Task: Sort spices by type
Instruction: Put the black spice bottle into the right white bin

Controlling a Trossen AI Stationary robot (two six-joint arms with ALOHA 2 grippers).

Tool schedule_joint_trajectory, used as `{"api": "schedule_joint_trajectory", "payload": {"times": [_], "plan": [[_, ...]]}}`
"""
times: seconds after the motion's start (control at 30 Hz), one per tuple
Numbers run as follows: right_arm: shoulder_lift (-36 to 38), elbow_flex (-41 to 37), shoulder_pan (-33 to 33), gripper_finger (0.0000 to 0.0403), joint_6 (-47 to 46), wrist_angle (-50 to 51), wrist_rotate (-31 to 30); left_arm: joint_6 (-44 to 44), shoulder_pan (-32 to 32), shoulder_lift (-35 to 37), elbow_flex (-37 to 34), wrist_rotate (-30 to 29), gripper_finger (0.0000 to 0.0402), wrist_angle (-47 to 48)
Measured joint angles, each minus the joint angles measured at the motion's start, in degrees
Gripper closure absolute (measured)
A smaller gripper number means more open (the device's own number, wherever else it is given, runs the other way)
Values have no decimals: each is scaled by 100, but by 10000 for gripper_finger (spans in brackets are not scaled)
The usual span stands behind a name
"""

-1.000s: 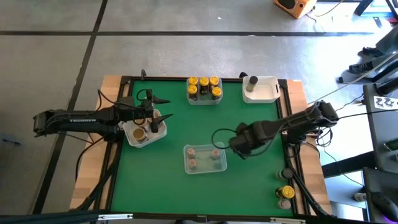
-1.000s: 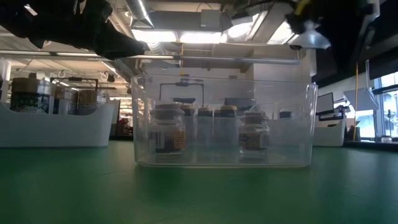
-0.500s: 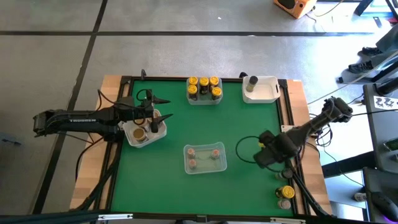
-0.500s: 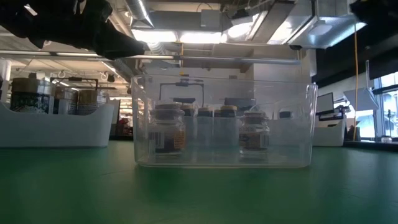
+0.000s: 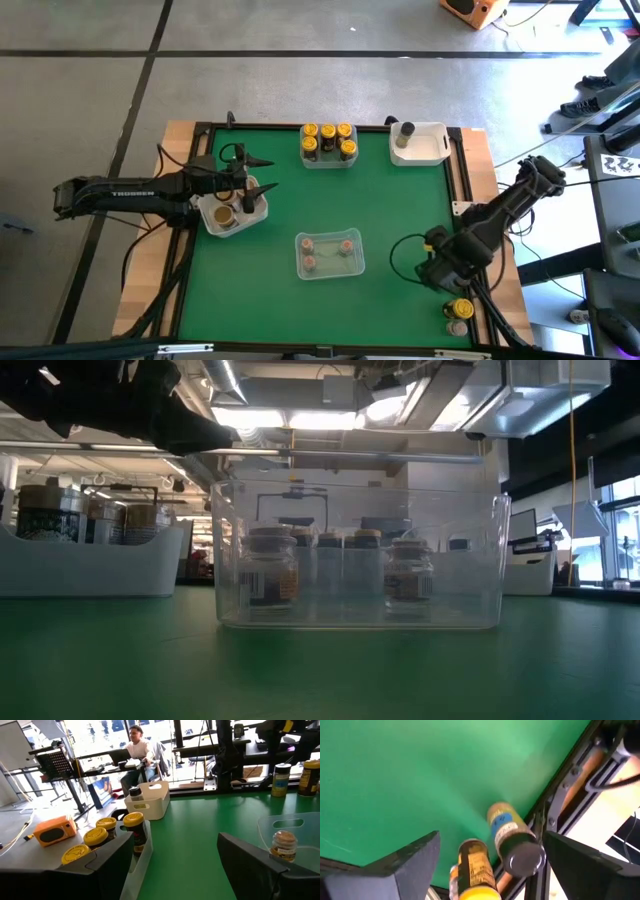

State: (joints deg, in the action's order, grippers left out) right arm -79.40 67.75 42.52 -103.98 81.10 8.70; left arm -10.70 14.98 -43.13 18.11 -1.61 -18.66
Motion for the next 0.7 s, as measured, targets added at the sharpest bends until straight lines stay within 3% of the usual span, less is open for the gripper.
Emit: {"api": "schedule_joint_trajectory", "payload": {"times": [0.53,0.7], "plan": [[2,-192,1244,52,-2061,-129,452,-15,0,0,0,-2,116,-45],[0,-669,1349,52,-2166,-883,442,-15,0,0,0,0,116,-43]]}}
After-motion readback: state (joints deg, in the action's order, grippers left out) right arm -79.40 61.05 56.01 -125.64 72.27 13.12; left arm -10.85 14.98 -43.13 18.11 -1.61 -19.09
